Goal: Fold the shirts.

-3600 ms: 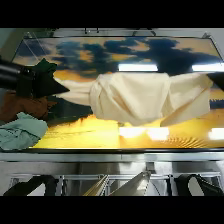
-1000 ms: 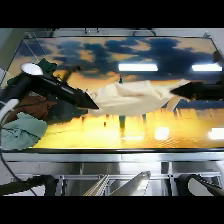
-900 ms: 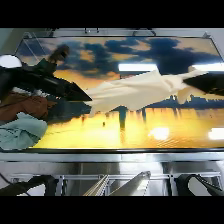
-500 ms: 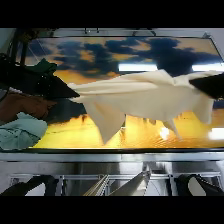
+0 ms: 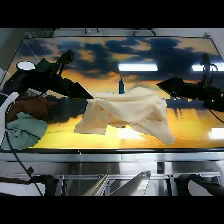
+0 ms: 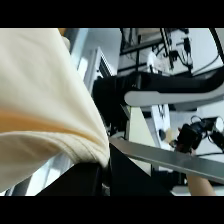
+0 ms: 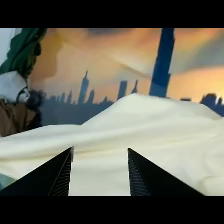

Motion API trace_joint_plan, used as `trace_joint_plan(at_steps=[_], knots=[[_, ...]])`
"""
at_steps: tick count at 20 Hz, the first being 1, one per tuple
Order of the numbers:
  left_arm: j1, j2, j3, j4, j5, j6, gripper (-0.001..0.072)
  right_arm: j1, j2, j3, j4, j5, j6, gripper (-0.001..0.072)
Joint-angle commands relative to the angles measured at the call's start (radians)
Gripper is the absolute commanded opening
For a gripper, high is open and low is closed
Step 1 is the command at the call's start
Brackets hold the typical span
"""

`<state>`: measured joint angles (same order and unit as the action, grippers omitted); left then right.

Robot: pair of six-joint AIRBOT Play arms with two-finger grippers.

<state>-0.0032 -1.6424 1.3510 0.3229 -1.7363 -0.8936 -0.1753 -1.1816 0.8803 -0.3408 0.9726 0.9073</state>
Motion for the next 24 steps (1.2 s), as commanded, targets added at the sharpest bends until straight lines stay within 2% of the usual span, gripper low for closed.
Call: trace_joint_plan(at_steps=[1,2,3,5,6,9,10,11,12,13,17,21,22,23,24], knots=[[0.151,-0.153,0.044,-0.001,0.052,-0.037,0.0312,-0.085,-0.127,0.103,-0.057,0.030,-0.054,0.0393],[0.199,-0.179,0.048,0.000,0.034,-0.084,0.0561,-0.138,-0.122,0.104,-0.100,0.092,-0.035,0.0392],[0.233,-0.195,0.039,0.000,0.020,-0.108,0.0720,-0.192,-0.119,0.099,-0.164,0.173,-0.003,0.0390],[0.270,-0.199,-0.023,0.001,0.010,-0.109,0.0720,-0.281,-0.106,0.039,-0.291,0.310,0.055,0.0381],[0.276,-0.199,-0.063,0.001,0.008,-0.109,0.0720,-0.317,-0.092,-0.014,-0.336,0.349,0.080,0.0353],[0.220,-0.199,-0.162,0.002,0.014,-0.101,0.0720,-0.412,0.005,-0.212,-0.513,0.364,0.223,0.0365],[0.186,-0.199,-0.176,0.003,0.035,-0.101,0.0720,-0.429,0.050,-0.264,-0.557,0.337,0.307,0.0436],[0.140,-0.199,-0.178,0.017,0.076,-0.102,0.0720,-0.440,0.096,-0.313,-0.592,0.317,0.369,0.0568],[0.098,-0.200,-0.166,0.053,0.125,-0.102,0.0720,-0.440,0.127,-0.350,-0.618,0.298,0.412,0.0639],[0.061,-0.200,-0.144,0.106,0.177,-0.103,0.0720,-0.436,0.140,-0.382,-0.620,0.277,0.432,0.0645],[-0.048,-0.200,-0.001,0.302,0.315,-0.162,0.0720,-0.398,0.088,-0.462,-0.555,0.177,0.382,0.0641],[-0.095,-0.223,0.084,0.330,0.359,-0.185,0.0720,-0.289,-0.036,-0.481,-0.396,0.136,0.259,0.0639],[-0.106,-0.247,0.101,0.330,0.340,-0.194,0.0720,-0.260,-0.064,-0.481,-0.360,0.118,0.235,0.0635],[-0.118,-0.274,0.120,0.330,0.308,-0.208,0.0720,-0.241,-0.085,-0.481,-0.332,0.108,0.216,0.0528],[-0.130,-0.301,0.136,0.330,0.280,-0.216,0.0720,-0.232,-0.098,-0.481,-0.302,0.110,0.189,0.0328]])
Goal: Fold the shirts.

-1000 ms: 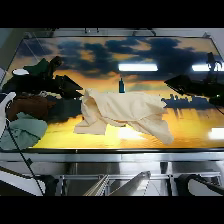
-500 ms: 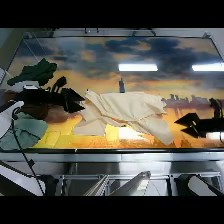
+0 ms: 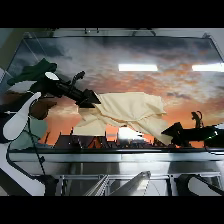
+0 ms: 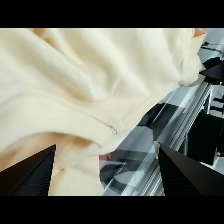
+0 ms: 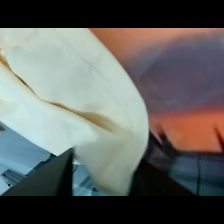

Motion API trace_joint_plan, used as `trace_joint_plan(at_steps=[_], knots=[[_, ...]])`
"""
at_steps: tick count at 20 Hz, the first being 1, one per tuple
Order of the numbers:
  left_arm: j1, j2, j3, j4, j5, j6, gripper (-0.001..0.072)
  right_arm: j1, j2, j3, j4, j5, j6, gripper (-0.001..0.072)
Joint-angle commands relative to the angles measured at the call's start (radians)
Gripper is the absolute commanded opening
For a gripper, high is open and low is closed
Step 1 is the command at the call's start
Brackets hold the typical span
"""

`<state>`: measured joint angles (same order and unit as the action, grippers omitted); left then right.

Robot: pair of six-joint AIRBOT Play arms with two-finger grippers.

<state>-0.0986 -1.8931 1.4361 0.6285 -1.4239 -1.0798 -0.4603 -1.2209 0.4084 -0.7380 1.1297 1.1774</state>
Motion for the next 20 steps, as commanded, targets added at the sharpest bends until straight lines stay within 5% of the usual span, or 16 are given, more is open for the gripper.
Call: trace_joint_plan(at_steps=[1,2,8,10,11,17,20], knots=[[-0.048,-0.073,0.063,0.024,-0.062,-0.033,0.0714,0.051,-0.063,-0.008,0.127,-0.032,-0.105,0.0155],[-0.062,-0.092,0.072,0.024,-0.084,-0.037,0.0708,0.048,-0.059,-0.005,0.150,-0.019,-0.121,0.0039],[-0.143,-0.138,0.099,0.023,-0.039,-0.037,0.0672,0.048,0.009,0.014,0.174,0.009,-0.130,0.0020],[-0.138,-0.137,0.152,0.023,-0.058,-0.037,0.0135,0.048,0.029,0.017,0.184,0.040,-0.131,0.0020],[-0.129,-0.137,0.187,0.006,-0.093,-0.037,0.0011,0.048,0.044,0.024,0.185,0.061,-0.130,0.0020],[-0.045,0.000,0.279,-0.348,-0.285,-0.036,0.0011,-0.092,0.211,0.249,0.272,0.365,-0.130,0.0020],[0.028,0.214,0.233,-0.697,-0.304,0.042,0.0012,-0.267,0.316,0.460,0.640,0.477,-0.136,0.0020]])
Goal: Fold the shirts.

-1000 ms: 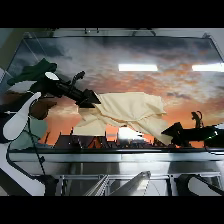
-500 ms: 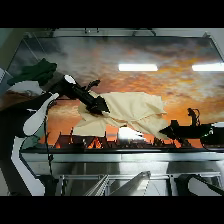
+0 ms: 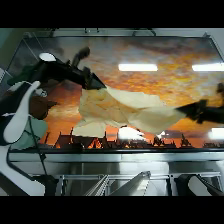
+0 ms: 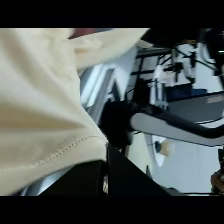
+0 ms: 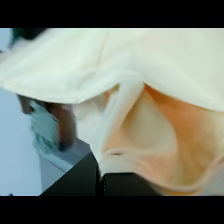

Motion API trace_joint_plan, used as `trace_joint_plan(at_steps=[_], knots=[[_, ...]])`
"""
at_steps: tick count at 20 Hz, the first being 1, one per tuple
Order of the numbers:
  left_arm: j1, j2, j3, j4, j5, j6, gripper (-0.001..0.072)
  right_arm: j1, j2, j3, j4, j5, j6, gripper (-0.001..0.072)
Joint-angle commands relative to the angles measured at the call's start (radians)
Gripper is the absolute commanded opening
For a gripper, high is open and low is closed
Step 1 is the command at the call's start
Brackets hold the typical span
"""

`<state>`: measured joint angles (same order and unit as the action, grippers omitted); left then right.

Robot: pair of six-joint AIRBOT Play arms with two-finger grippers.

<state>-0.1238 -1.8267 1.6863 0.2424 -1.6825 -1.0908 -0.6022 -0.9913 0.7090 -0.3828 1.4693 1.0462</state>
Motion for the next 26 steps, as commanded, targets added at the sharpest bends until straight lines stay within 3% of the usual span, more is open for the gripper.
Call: trace_joint_plan(at_steps=[1,3,7,10,12,15,18,21,24,25,26], knots=[[0.075,0.225,-0.030,-0.410,-0.043,0.068,0.0012,-0.171,0.119,0.221,0.442,0.142,-0.034,0.0020],[0.118,0.381,-0.034,-0.477,-0.043,0.073,0.0014,-0.244,0.183,0.337,0.659,0.141,-0.105,0.0021],[0.261,0.676,-0.034,-0.480,-0.013,0.129,0.0018,-0.299,0.231,0.563,0.777,0.152,-0.186,0.0021],[0.475,0.816,-0.034,-0.456,0.005,0.121,0.0021,-0.300,0.194,0.666,0.748,0.150,-0.175,0.0021],[0.598,0.824,-0.035,-0.388,0.015,0.066,0.0022,-0.273,0.186,0.671,0.594,0.074,-0.172,0.0021],[0.563,0.715,-0.118,-0.337,0.003,0.082,0.0022,-0.072,0.137,0.664,0.214,-0.187,-0.172,0.0021],[0.450,0.516,-0.236,-0.079,0.110,0.106,0.0022,0.195,-0.013,0.613,-0.103,-0.386,-0.159,0.0021],[0.387,0.235,-0.243,0.034,0.206,0.177,0.0018,0.317,-0.257,0.558,-0.235,-0.573,-0.130,0.0020],[0.368,-0.051,-0.094,0.024,0.244,0.209,0.0010,0.329,-0.516,0.578,-0.216,-0.714,-0.134,0.0021],[0.369,-0.132,-0.019,0.005,0.242,0.207,0.0122,0.326,-0.575,0.610,-0.216,-0.725,-0.134,0.0104],[0.377,-0.189,0.049,-0.019,0.243,0.184,0.0384,0.312,-0.616,0.652,-0.216,-0.699,-0.133,0.0458]])
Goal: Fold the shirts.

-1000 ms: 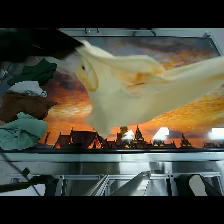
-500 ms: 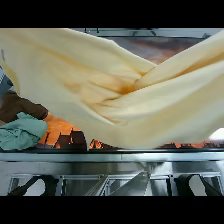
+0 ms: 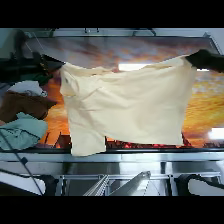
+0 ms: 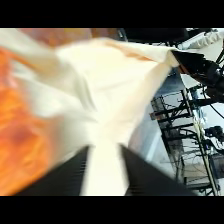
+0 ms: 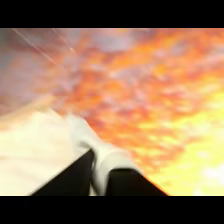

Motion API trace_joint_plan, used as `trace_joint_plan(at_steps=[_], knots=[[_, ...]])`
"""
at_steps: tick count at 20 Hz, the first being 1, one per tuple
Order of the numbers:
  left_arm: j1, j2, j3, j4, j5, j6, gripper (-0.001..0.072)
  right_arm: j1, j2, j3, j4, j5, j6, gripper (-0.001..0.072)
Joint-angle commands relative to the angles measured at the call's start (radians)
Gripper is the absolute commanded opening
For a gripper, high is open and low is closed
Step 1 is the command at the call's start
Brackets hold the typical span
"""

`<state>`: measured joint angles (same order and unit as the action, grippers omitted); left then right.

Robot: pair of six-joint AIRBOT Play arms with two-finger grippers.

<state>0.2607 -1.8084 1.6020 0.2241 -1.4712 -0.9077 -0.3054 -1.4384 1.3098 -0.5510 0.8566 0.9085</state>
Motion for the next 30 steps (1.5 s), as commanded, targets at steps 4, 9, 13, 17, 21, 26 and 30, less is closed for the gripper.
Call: trace_joint_plan(at_steps=[4,9,13,17,21,26,30], knots=[[0.084,-0.283,0.324,0.029,-0.112,-0.183,0.0715,-0.130,-0.154,0.127,-0.109,0.216,0.065,0.0560],[0.139,-0.154,0.105,0.289,-0.304,-0.267,0.0714,-0.384,-0.056,-0.117,-0.301,0.636,0.143,0.0437],[0.138,-0.017,-0.285,0.578,-0.183,-0.248,0.0714,-0.570,0.063,-0.422,-0.317,0.516,0.113,0.0442],[0.120,-0.005,-0.479,0.622,-0.029,-0.225,0.0627,-0.611,0.108,-0.531,-0.307,0.468,0.097,0.0442],[0.029,-0.004,-0.502,0.571,0.053,-0.165,0.0545,-0.605,0.111,-0.535,-0.255,0.510,0.094,0.0442],[-0.083,-0.025,-0.502,0.570,-0.002,-0.161,0.0455,-0.608,0.116,-0.534,-0.243,0.575,0.103,0.0442],[-0.124,-0.045,-0.502,0.566,0.014,-0.129,0.0026,-0.594,0.118,-0.597,-0.417,0.552,0.153,0.0532]])
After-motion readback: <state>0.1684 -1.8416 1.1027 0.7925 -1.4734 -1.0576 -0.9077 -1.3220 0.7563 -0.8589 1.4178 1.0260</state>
